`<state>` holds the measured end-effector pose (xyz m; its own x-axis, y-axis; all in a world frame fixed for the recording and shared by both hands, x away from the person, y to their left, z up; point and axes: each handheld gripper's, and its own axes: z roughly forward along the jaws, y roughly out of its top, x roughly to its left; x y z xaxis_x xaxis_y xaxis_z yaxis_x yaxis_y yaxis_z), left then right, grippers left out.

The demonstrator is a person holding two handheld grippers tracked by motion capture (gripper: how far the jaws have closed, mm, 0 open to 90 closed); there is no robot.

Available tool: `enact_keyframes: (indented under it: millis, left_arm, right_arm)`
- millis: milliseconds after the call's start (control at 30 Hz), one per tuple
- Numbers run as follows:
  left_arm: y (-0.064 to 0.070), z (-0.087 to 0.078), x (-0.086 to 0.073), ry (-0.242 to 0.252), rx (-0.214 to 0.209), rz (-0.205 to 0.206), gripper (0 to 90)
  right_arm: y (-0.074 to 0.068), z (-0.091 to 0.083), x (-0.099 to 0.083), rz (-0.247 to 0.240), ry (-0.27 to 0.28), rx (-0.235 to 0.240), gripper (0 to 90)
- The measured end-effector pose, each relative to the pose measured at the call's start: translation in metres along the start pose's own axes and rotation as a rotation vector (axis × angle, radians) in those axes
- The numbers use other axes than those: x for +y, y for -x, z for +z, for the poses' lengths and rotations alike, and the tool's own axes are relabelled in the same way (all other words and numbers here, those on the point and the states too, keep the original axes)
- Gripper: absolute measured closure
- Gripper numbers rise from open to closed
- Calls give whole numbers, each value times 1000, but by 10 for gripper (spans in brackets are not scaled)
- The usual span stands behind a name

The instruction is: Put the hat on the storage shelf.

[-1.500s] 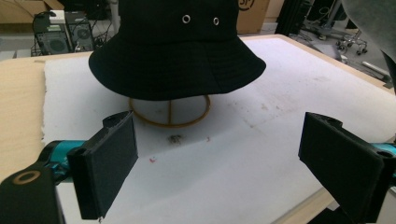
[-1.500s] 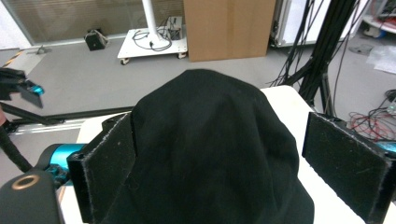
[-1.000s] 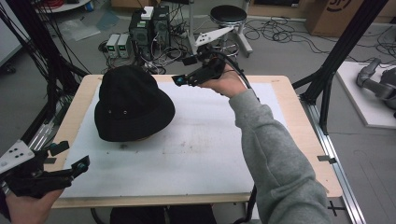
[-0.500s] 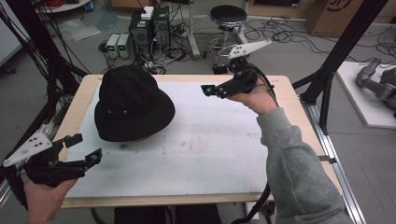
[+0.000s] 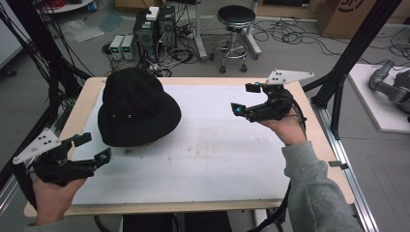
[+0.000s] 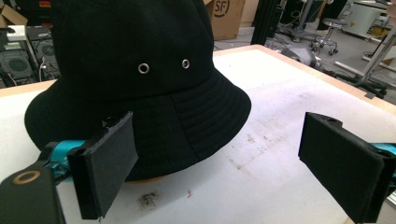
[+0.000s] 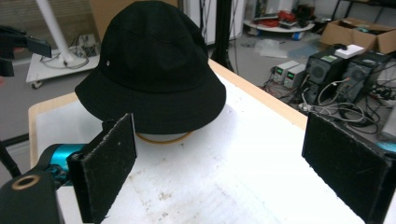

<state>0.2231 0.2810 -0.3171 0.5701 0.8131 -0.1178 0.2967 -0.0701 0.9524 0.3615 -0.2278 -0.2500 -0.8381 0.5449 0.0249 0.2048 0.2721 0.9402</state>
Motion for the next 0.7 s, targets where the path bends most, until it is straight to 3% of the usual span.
enact_keyframes:
  millis: [200, 333, 433, 567, 700]
  left_arm:
    - [3, 5, 2, -4, -9, 10, 120]
    - [4, 6, 3, -4, -5, 8, 119]
    - [3, 6, 3, 1, 0, 4, 119]
    - [5, 7, 4, 0, 0, 11, 119]
    - [7, 11, 5, -5, -1, 16, 119]
  right_arm:
    - [-3, -21, -21, 10, 39, -56, 100]
    - [-4, -32, -37, 20, 42, -108, 100]
    - [-5, -41, -49, 37, 73, -160, 100]
    - [-6, -52, -66, 68, 117, -180, 100]
    - [-6, -56, -79, 87, 110, -181, 100]
